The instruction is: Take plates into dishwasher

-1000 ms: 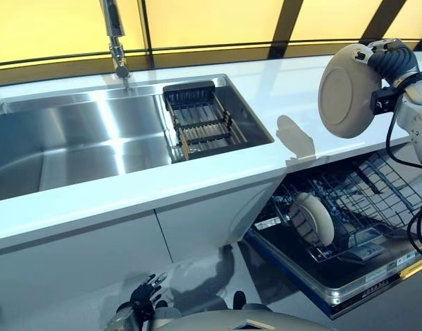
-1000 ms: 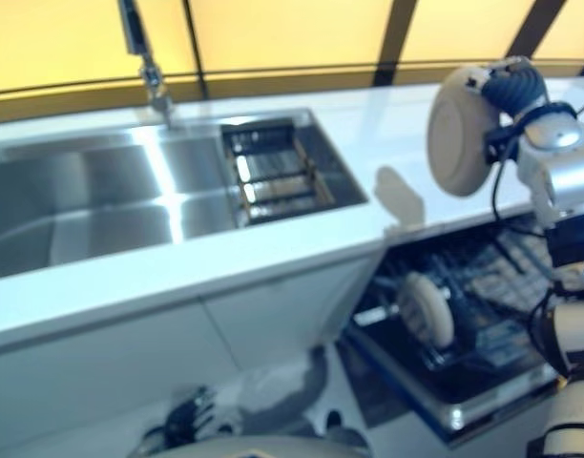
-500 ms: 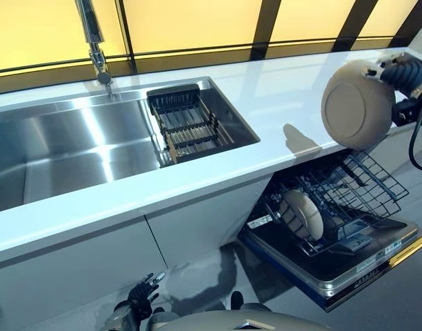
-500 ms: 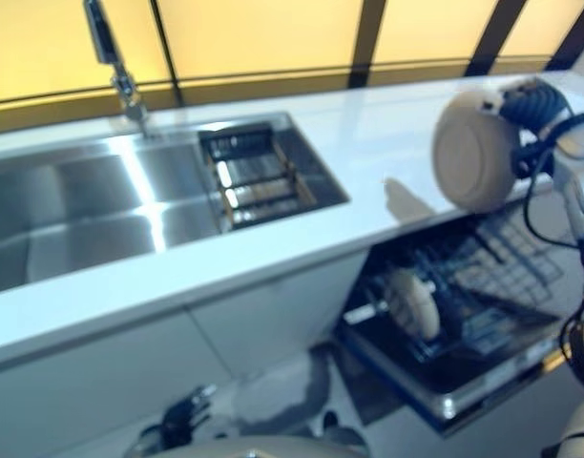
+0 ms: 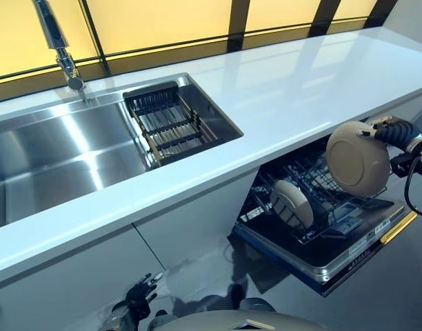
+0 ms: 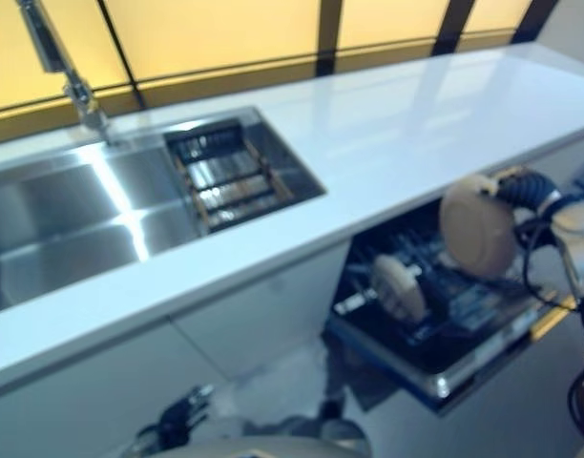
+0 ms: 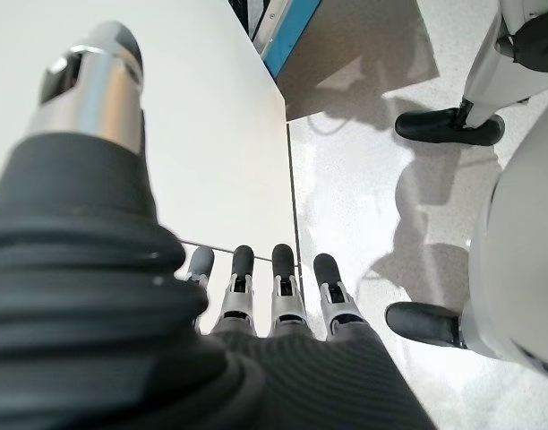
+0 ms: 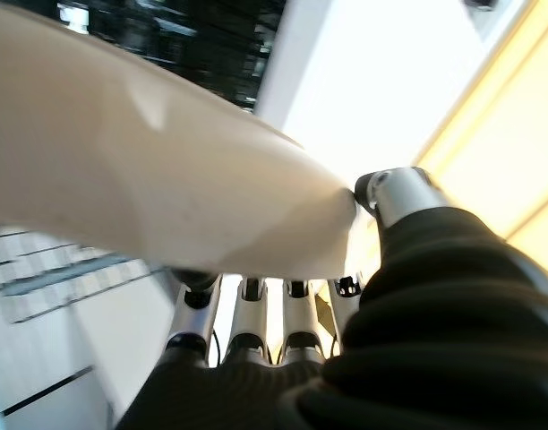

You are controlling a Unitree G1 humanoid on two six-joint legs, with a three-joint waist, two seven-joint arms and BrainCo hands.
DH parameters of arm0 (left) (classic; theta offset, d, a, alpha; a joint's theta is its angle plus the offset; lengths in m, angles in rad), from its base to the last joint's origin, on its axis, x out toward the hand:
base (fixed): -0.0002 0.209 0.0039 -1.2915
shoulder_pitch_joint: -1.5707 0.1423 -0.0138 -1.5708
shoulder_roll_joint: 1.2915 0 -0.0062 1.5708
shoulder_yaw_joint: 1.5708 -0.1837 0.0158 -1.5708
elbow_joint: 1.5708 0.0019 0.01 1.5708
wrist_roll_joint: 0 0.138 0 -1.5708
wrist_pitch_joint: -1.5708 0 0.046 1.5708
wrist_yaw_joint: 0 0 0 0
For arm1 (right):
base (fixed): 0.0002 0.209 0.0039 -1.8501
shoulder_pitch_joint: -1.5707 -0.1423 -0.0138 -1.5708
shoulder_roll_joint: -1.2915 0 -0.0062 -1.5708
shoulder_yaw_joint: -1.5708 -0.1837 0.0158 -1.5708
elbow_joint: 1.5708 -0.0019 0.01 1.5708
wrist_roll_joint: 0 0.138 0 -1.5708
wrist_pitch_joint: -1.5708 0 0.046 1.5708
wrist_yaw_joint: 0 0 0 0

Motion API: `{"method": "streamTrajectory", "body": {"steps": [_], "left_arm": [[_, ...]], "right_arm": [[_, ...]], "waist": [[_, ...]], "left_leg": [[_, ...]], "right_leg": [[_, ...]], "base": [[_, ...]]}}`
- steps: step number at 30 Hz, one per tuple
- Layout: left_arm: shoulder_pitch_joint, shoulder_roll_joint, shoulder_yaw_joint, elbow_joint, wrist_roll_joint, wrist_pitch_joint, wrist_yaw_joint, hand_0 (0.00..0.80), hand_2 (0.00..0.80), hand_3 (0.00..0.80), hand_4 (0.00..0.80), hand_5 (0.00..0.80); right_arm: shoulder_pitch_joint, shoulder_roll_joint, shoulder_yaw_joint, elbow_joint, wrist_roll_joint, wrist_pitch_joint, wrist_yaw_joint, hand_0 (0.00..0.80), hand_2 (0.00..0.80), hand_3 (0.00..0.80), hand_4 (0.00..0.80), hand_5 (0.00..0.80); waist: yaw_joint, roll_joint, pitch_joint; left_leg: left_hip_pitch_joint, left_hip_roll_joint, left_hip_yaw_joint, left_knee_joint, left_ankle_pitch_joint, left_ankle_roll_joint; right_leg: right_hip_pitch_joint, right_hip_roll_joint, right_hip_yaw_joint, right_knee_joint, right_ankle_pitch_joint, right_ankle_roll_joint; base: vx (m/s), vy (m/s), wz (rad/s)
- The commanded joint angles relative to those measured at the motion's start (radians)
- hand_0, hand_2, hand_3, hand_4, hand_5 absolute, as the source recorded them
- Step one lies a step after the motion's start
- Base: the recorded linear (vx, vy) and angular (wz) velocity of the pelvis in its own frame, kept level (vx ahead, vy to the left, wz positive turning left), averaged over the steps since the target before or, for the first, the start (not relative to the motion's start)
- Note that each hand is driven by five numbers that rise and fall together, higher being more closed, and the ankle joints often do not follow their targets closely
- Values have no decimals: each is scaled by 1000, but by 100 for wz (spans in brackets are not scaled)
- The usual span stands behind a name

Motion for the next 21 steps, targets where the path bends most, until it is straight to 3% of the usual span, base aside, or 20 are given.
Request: {"method": "streamTrajectory", "body": {"steps": [1,9,21], "left_arm": [[-50,44,52,29,39,-37,-23,0,0,0,0,0],[-47,43,62,21,40,-45,-33,0,0,0,0,0],[-53,40,28,-6,23,-43,-37,0,0,0,0,0]], "right_arm": [[-12,20,-68,-37,-48,-43,4,800,800,800,800,800],[76,73,-91,-57,-122,-75,-3,800,800,800,800,800],[46,176,-40,31,-180,-120,-110,800,800,800,800,800]], "waist": [[-3,-56,17],[-16,-46,32],[8,-14,57]], "left_leg": [[19,-18,-20,2,-34,62],[18,-19,-12,2,-36,65],[4,-22,-32,2,-33,64]], "right_leg": [[30,-15,-1,2,4,19],[18,-11,14,2,8,18],[5,-18,3,2,8,16]], "base": [[-18,-16,-6],[-18,-17,-9],[-8,-29,0]]}}
